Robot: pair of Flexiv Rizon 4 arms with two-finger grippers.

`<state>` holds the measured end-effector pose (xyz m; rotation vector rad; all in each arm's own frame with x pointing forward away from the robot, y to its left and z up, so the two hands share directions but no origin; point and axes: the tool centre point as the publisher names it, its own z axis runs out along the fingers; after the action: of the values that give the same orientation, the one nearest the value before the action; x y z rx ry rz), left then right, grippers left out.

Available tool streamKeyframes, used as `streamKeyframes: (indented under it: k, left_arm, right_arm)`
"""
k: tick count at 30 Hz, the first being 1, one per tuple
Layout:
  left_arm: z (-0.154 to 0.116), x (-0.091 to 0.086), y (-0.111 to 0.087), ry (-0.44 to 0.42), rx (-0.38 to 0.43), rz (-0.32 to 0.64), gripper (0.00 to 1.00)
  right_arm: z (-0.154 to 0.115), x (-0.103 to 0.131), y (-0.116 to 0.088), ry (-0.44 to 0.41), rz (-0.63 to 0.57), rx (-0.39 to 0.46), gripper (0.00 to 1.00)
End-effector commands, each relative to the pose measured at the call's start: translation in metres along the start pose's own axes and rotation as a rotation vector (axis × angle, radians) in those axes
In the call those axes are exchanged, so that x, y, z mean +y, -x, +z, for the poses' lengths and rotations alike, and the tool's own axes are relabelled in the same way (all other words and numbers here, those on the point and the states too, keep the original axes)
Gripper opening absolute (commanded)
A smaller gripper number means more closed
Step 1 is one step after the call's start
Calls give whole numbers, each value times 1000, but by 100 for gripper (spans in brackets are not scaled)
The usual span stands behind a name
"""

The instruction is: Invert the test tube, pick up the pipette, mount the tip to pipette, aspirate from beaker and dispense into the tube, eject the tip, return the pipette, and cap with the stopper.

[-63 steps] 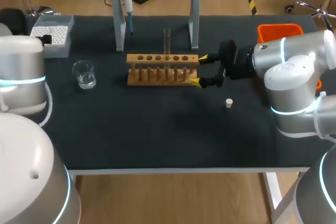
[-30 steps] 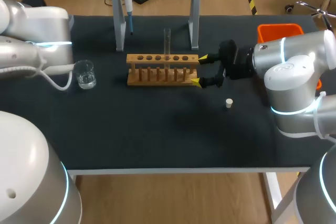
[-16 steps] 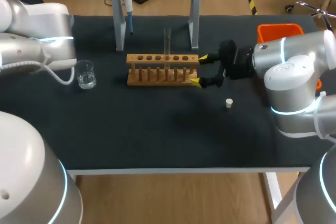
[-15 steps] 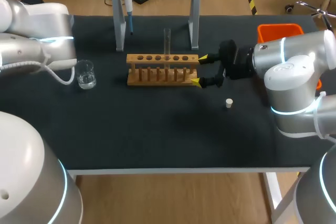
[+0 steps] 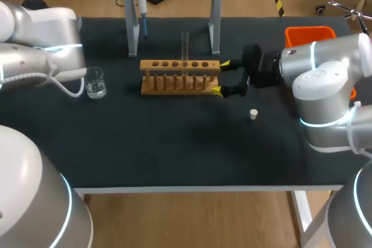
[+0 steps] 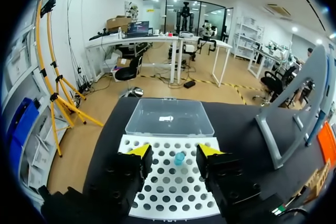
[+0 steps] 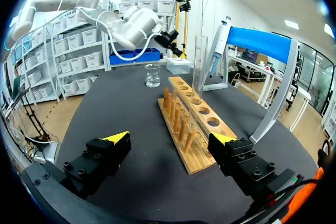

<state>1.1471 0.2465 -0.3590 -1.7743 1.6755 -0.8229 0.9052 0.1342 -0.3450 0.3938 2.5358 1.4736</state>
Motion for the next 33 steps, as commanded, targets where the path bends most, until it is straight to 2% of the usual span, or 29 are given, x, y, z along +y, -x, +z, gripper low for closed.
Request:
streamKeyframes:
  k: [1,7,13,15,19,33]
  left_arm:
    - [2,3,0,-10,-1,-1,62]
    - [4,3,-1,-9,-3,1,61]
    - [6,3,1,-9,-9,0,54]
    - [6,3,2,-9,-11,1,55]
    - [7,2,2,-8,-16,9,49]
    - [12,-2,1,-1,-18,30,44]
  right_arm:
    - [-1,-1,1,1,-1,2,100]
    - [-1,-1,1,1,-1,2,100]
    - [-1,-1,1,1,-1,2,100]
    - [-1,-1,1,1,-1,2,100]
    - [-1,-1,1,1,-1,2,100]
    - [-1,-1,1,1,-1,2,100]
